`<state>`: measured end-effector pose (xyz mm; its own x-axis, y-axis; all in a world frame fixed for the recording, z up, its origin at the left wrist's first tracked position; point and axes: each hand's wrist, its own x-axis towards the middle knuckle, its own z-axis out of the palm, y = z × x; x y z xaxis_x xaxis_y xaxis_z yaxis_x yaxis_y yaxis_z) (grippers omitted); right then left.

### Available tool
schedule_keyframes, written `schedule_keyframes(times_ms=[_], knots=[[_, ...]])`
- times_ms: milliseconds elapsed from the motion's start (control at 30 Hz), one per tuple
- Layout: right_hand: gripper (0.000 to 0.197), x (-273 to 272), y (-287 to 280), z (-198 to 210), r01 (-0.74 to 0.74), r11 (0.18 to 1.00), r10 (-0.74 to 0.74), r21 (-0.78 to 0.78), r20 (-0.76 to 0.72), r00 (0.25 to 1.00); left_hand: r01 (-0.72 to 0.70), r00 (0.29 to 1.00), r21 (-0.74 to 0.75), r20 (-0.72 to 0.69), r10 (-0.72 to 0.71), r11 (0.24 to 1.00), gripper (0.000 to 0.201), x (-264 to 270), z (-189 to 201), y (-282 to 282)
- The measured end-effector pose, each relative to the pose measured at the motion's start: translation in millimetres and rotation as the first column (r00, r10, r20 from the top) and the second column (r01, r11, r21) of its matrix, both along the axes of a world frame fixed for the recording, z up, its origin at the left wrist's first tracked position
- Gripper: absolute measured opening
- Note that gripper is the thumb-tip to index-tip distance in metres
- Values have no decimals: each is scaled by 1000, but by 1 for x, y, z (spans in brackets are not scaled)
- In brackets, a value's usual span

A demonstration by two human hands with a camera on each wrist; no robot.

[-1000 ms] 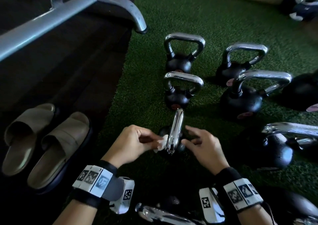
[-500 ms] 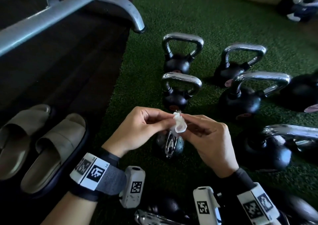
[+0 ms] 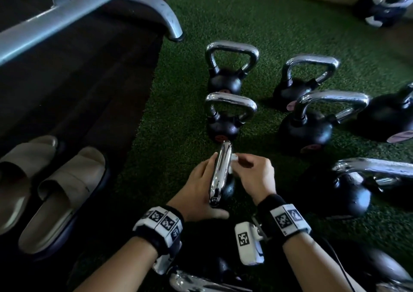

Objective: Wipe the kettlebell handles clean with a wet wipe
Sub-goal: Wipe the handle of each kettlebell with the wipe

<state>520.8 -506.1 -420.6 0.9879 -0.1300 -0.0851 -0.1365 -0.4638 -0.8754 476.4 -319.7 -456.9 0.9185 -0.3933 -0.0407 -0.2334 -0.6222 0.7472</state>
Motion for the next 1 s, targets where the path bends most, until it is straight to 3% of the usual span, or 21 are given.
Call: schedule_keyframes(times_ms=[100,267,333,433,633,800,1000], knots=[[17,5,0,0,-45,998,46,44,-24,999,-98,993,-83,51,102,992,120,-3,1,-5],[19,12,1,5,-48,986,32,159,102,994,-100,993,-98,59,106,990,114,-5,-1,-5],[20,12,3,5,-42,983,28,176,82,996,-114,991,-123,50,121,986,112,-5,4,-6],[18,19,1,10,-71,993,66,99,47,997,-144,989,-157,6,146,977,107,-3,14,-10],[19,25,7,32,-75,997,77,-19,246,966,-184,980,-188,-108,166,965,106,3,8,-4],[22,38,6,36,-111,993,118,-45,199,973,-178,980,-129,-117,163,976,108,11,13,-2],[31,4,13,58,-208,953,285,-219,421,861,-168,974,-121,-174,146,978,100,18,17,1]])
